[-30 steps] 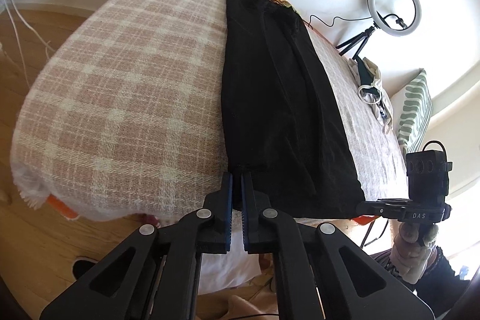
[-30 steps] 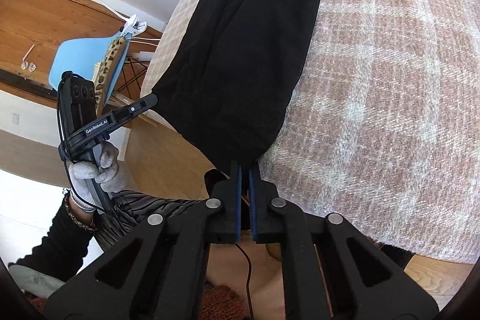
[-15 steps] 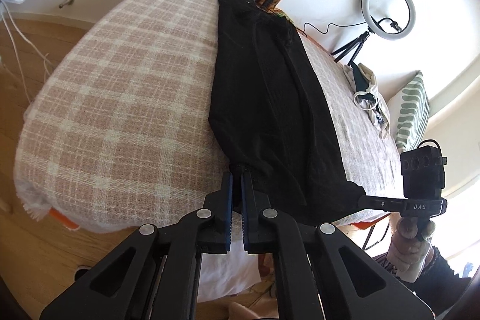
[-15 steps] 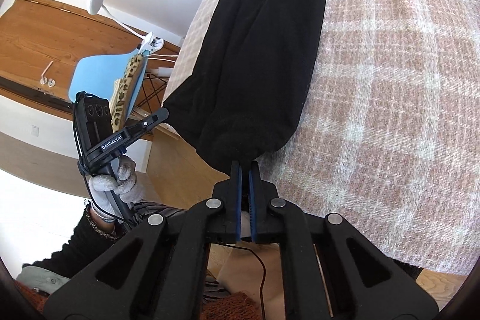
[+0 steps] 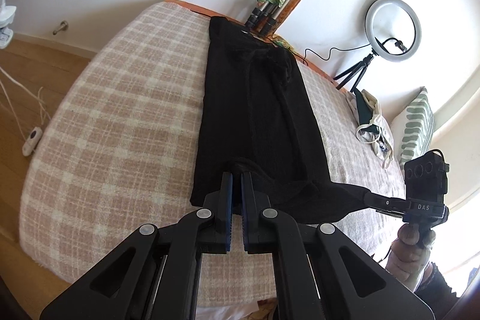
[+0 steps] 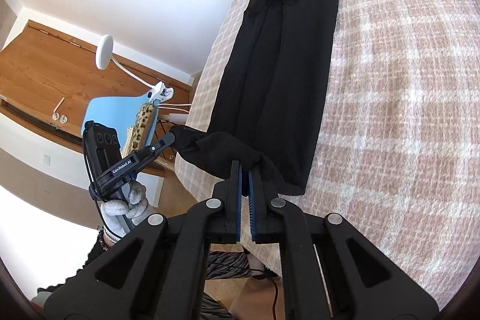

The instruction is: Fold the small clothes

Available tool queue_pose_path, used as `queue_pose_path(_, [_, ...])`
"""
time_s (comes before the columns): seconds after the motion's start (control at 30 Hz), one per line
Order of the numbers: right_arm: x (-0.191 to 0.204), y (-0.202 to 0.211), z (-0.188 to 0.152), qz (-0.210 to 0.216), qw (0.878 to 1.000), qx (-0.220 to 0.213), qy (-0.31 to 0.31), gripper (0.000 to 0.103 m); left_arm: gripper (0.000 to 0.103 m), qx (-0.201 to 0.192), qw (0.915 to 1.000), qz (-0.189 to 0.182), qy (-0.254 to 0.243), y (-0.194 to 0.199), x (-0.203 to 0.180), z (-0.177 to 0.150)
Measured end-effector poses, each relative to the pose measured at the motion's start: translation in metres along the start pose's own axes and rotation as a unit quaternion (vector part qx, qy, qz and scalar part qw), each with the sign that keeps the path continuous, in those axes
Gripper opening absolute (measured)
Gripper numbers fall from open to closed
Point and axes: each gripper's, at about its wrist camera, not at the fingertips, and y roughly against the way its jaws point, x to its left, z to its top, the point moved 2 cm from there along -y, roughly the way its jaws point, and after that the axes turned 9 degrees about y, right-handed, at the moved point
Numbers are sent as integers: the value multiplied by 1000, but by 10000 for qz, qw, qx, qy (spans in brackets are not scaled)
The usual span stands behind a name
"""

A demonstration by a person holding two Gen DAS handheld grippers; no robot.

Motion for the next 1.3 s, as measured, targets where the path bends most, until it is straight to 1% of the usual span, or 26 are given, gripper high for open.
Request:
queue_pose_path(0.13, [-12, -6, 23, -202, 9998, -19, -5, 5, 3, 52, 9999, 93, -2, -23, 0, 22])
queue_pose_path(0.33, [-23, -17, 50, -376, 9993, -49, -35, 5, 3, 117, 9995, 288, -19, -51, 3, 42])
queue_pose_path(0.43, [-24, -25, 53, -590, 9983, -8, 29, 5, 3, 153, 9993, 354, -19, -60, 5, 48])
queue_pose_path(0.63, [-42, -36, 57, -716, 9972, 104, -193, 5, 3, 255, 9986, 457, 43, -76, 14, 50])
queue_pose_path(0.7, [-49, -37, 58, -678, 9973, 135, -231, 5, 4, 258, 9984, 497, -61, -80, 13, 50])
queue_pose_path(0.73, [-51, -36, 60, -716, 9970, 136, -245, 6, 8, 229, 9983, 512, -138, -80, 11, 50])
queue_pose_path(0.77, [-51, -34, 61, -783, 9966, 98, -253, 6, 11, 192, 9976, 628, -221, -79, 10, 51])
queue_pose_path(0.8, [-51, -31, 63, -830, 9963, 70, -219, 8, 13, 105, 9968, 733, -289, -76, 9, 52])
queue_pose_path(0.83, [-48, -26, 64, -909, 9957, 41, -149, 10, 13, -6, 9966, 746, -342, -71, 8, 54])
queue_pose_path(0.9, [-37, -20, 65, -976, 9952, -99, 60, 23, 13, -206, 9963, 709, -429, -57, 5, 53])
queue_pose_path(1.0, [-13, -16, 61, -932, 9940, -93, 562, 23, 13, -227, 9943, 572, -868, -44, -7, 42])
queue_pose_path(1.03, [-6, -17, 58, -849, 9936, -21, 751, 23, 13, -139, 9929, 526, -1063, -43, -11, 35])
queue_pose_path(1.07, [1, -22, 54, -804, 9925, 92, 912, 23, 13, 55, 9914, 441, -1227, -46, -15, 28])
queue_pose_path(1.13, [10, -34, 47, -894, 9886, 299, 1176, 23, 13, 460, 9882, 370, -1410, -56, -18, 13])
queue_pose_path(1.23, [11, -52, 42, -981, 9848, 564, 1320, 23, 13, 802, 9836, 544, -1521, -74, -16, 0])
queue_pose_path(1.3, [10, -60, 41, -1006, 9832, 675, 1363, 23, 13, 883, 9819, 607, -1562, -80, -17, -1])
